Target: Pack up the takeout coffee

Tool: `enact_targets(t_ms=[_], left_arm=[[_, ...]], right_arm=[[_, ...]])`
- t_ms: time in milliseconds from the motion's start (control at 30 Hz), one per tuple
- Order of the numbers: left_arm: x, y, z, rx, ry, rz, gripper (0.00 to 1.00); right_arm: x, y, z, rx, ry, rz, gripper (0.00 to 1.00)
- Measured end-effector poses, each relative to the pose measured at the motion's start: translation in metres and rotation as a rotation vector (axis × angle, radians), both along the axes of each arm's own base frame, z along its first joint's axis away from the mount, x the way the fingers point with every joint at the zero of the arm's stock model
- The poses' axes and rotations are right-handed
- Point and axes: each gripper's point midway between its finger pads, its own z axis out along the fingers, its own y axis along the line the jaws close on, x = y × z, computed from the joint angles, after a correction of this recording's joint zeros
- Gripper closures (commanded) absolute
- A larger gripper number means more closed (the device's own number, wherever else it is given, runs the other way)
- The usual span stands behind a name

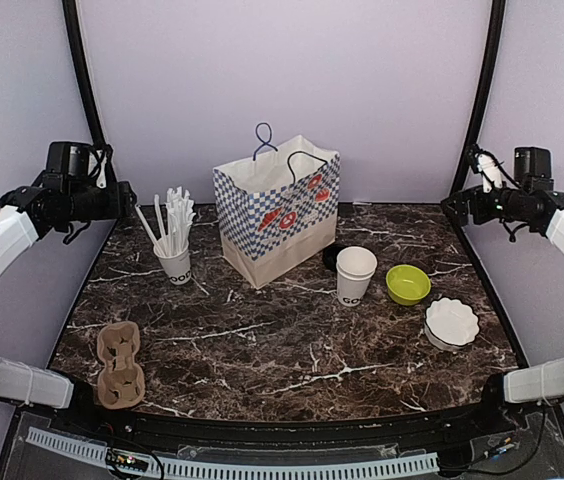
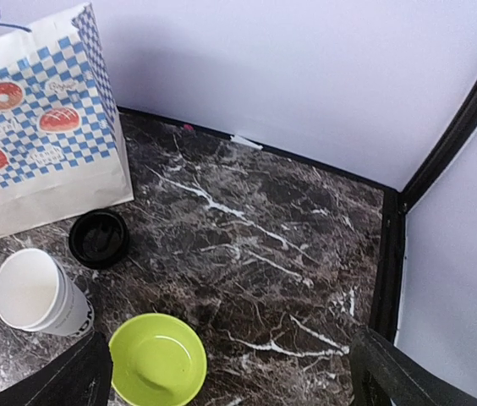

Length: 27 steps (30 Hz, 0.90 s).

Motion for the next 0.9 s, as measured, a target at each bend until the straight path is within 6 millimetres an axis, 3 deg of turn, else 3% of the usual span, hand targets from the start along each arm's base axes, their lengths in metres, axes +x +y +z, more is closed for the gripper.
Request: enact_targets(t_ms=[133, 233, 333, 467, 667, 900], left_arm=[[-0.013, -0.008, 0.004, -0.027, 0.000, -0.054, 0.48], [-0.015, -0.023, 0.011, -0.063, -0.015, -0.129, 0.49], [-0.022, -0.041, 0.005, -0.102, -0.049, -0.211, 0.51], [-0.044, -0.057, 0.002, -0.155, -0.089, -0.297, 0.52], [-0.064, -0.097, 0.021, -0.176, -0.155, -0.450, 0.51], [-0.079, -0.158, -0.012, -0.038, -0.035, -0.611, 0.50]], right_arm=[[0.004, 0.022, 0.018, 0.018, -0.042, 0.145, 0.08], [0.007, 0.053, 0.026, -0.013, -0.046, 0.292, 0.17], [0.001, 0.097, 0.024, -0.075, -0.035, 0.440, 0.27], [-0.016, 0.138, 0.006, -0.160, 0.013, 0.572, 0.30], [-0.035, 0.174, -0.031, -0.320, 0.104, 0.714, 0.36], [-0.053, 0.196, -0.088, -0.456, 0.255, 0.829, 0.39]])
